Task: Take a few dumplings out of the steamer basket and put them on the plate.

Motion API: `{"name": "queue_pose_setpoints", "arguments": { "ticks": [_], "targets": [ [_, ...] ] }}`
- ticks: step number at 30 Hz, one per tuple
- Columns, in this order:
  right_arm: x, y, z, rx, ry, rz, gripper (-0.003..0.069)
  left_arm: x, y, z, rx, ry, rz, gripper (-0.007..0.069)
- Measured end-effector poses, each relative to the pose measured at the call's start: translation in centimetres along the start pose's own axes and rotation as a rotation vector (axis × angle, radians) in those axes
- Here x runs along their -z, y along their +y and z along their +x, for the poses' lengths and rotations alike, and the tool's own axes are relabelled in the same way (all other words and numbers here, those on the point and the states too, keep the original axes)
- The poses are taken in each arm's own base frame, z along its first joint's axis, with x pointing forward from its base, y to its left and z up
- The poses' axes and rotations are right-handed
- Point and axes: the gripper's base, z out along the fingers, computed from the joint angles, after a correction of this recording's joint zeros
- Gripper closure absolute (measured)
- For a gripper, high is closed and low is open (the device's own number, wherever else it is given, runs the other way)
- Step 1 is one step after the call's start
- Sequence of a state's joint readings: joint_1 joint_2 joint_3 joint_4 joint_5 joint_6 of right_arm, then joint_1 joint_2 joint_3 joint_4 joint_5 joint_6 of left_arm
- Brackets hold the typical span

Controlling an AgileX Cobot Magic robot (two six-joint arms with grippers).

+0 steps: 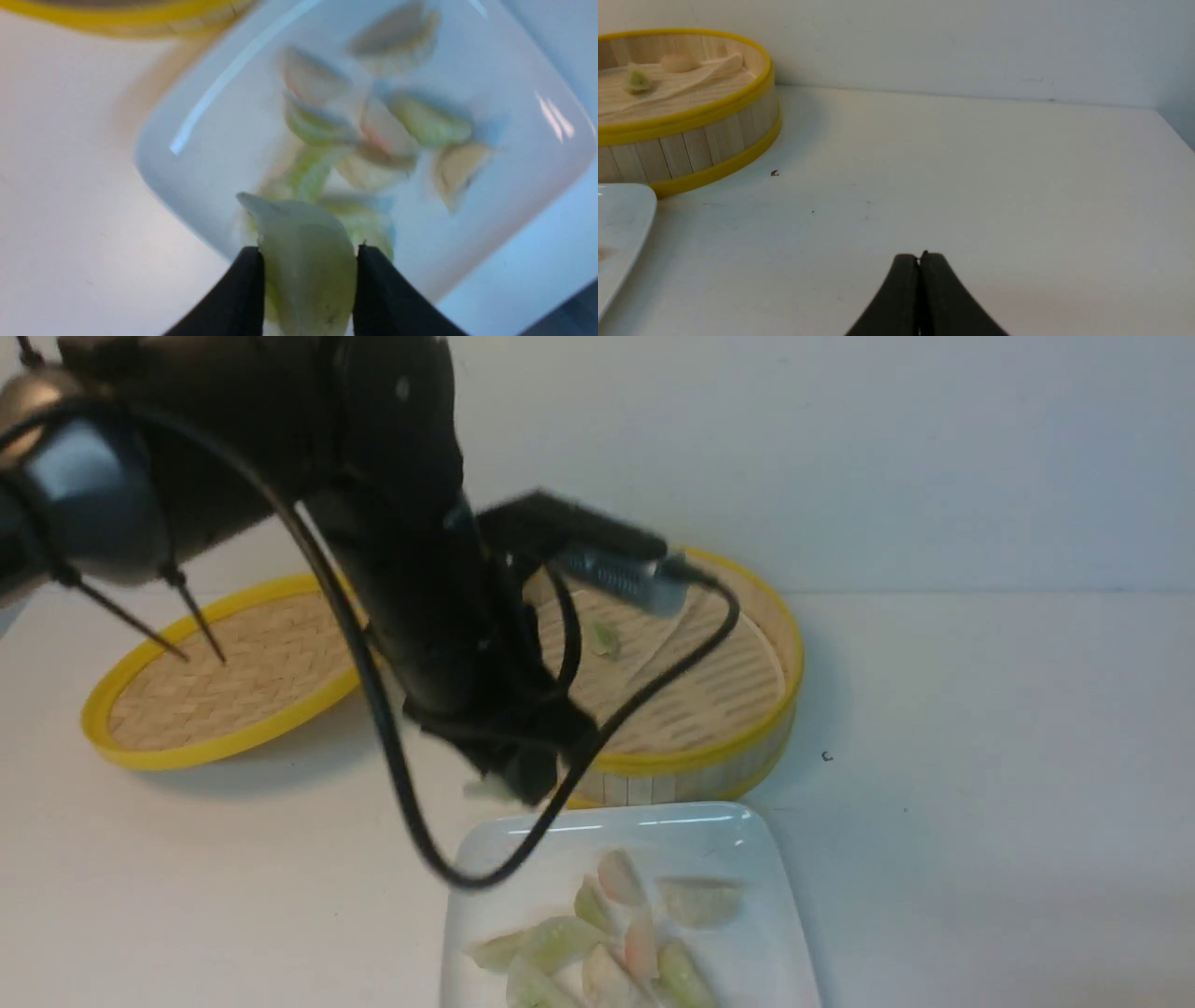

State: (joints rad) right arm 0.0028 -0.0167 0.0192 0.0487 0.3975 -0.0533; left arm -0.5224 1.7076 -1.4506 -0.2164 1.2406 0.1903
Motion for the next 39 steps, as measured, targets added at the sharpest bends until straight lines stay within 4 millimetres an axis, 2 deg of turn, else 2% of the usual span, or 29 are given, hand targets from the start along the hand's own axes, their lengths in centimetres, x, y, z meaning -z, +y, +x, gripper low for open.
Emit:
{"name": "queue_pose_setpoints", "arguments": {
  "ticks": [5,6,12,14,17,20,23,28,31,32,34,36,38,39],
  "targets": [
    [0.0,0.0,0.0,0.000,0.000,0.000,0.0673,-3.6,0.2,1.3,0.015,0.036,0.050,0.0406],
    [0.0,0.0,0.0,0.000,0.000,0.000,0.0673,-4.6,0.4,1.2,0.007,0.033,0.051,0.0406],
    [0.0,0.0,0.0,0.000,0.000,0.000,0.0673,-7.4,1.2,0.0,-0.029,-0.002,0.033,0.0398],
    [0.0,0.0,0.0,0.000,0.000,0.000,0.0673,-8.8,1.7,-0.6,-0.039,-0.018,0.020,0.0354],
    [0.0,0.0,0.0,0.000,0.000,0.000,0.0673,-10.0,2.1,-0.9,-0.045,-0.022,0.006,0.0288],
    [0.0,0.0,0.0,0.000,0.000,0.000,0.0673,-10.4,2.4,-1.1,-0.059,-0.038,-0.021,0.0210],
    [0.0,0.0,0.0,0.000,0.000,0.000,0.0673,-10.1,2.5,-1.4,-0.069,-0.049,-0.032,0.0165],
    [0.0,0.0,0.0,0.000,0.000,0.000,0.0673,-8.7,2.2,-2.4,-0.058,-0.056,-0.024,0.0202],
    [0.0,0.0,0.0,0.000,0.000,0.000,0.0673,-6.0,1.7,-3.1,-0.019,-0.110,-0.024,0.0362],
    [0.0,0.0,0.0,0.000,0.000,0.000,0.0673,-5.3,1.6,-3.1,-0.018,-0.128,-0.025,0.0387],
    [0.0,0.0,0.0,0.000,0.000,0.000,0.0673,-1.5,0.8,-2.9,-0.027,-0.235,-0.038,0.0559],
    [0.0,0.0,0.0,0.000,0.000,0.000,0.0673,1.4,0.1,-2.4,-0.039,-0.320,-0.048,0.0605],
    [0.0,0.0,0.0,0.000,0.000,0.000,0.0673,4.7,-0.7,-1.4,-0.052,-0.418,-0.059,0.0623],
    [0.0,0.0,0.0,0.000,0.000,0.000,0.0673,5.8,-0.9,-1.0,-0.057,-0.447,-0.062,0.0627]
  ]
}}
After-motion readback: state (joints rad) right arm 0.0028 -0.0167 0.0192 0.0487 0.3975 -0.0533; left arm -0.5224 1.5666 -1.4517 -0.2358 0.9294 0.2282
